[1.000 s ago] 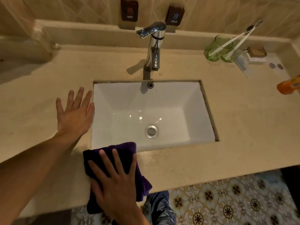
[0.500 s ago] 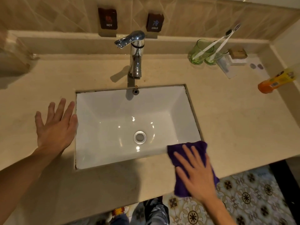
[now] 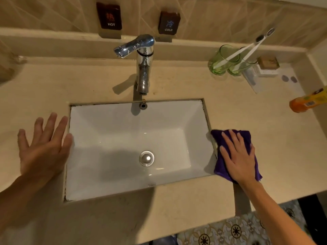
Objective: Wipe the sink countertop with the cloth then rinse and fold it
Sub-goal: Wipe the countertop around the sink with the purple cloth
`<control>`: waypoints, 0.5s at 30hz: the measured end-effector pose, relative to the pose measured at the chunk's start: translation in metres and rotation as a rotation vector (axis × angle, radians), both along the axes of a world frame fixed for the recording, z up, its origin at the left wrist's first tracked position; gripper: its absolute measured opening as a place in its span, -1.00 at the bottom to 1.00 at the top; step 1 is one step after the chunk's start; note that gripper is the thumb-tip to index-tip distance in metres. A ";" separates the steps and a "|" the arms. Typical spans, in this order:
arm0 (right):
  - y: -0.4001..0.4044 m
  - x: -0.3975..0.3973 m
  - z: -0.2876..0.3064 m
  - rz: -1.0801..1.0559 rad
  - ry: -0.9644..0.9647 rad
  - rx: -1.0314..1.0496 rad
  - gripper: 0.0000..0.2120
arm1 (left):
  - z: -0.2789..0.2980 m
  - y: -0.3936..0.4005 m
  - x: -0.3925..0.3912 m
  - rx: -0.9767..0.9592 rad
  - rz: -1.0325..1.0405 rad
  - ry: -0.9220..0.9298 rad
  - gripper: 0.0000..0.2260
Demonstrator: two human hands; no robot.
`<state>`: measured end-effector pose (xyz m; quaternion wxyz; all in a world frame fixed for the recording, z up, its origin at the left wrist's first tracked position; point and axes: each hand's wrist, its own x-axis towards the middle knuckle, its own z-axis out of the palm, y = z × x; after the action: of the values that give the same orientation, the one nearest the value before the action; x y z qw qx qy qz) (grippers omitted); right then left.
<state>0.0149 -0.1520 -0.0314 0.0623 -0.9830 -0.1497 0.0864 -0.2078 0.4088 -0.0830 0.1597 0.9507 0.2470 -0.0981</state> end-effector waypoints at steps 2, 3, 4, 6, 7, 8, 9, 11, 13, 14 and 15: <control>0.013 0.034 -0.001 -0.042 0.004 0.014 -0.45 | 0.001 0.000 0.003 -0.024 0.073 -0.051 -0.48; 0.020 0.050 -0.001 -0.055 0.003 0.017 -0.45 | 0.002 -0.006 0.003 -0.010 0.117 -0.127 -0.50; 0.027 0.066 -0.002 -0.060 0.004 0.019 -0.45 | 0.002 -0.010 0.004 -0.013 0.140 -0.191 -0.51; 0.038 0.091 -0.003 -0.046 0.005 0.013 -0.46 | 0.002 -0.011 0.004 -0.019 0.126 -0.270 -0.51; 0.041 0.099 -0.003 -0.032 0.005 0.004 -0.46 | -0.003 -0.007 0.002 -0.030 0.136 -0.279 -0.51; 0.042 0.104 -0.004 -0.017 0.005 -0.005 -0.46 | -0.008 -0.004 0.001 -0.022 0.141 -0.285 -0.51; 0.042 0.105 -0.005 0.002 0.004 -0.011 -0.46 | -0.008 -0.004 0.001 -0.025 0.154 -0.281 -0.50; 0.040 0.102 -0.005 0.042 0.000 -0.018 -0.47 | -0.012 0.001 0.000 -0.059 0.149 -0.258 -0.48; 0.037 0.095 -0.006 0.085 -0.003 -0.019 -0.48 | -0.013 0.005 -0.002 -0.110 0.157 -0.227 -0.48; 0.034 0.090 -0.006 0.104 -0.004 -0.021 -0.49 | -0.011 0.006 -0.002 -0.124 0.146 -0.202 -0.48; 0.032 0.086 -0.005 0.125 -0.003 -0.025 -0.49 | -0.010 0.006 -0.001 -0.107 0.131 -0.189 -0.48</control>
<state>0.1008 -0.1200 -0.0365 0.0442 -0.9726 -0.2096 0.0904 -0.2090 0.4147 -0.0928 0.2387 0.9277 0.2869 -0.0102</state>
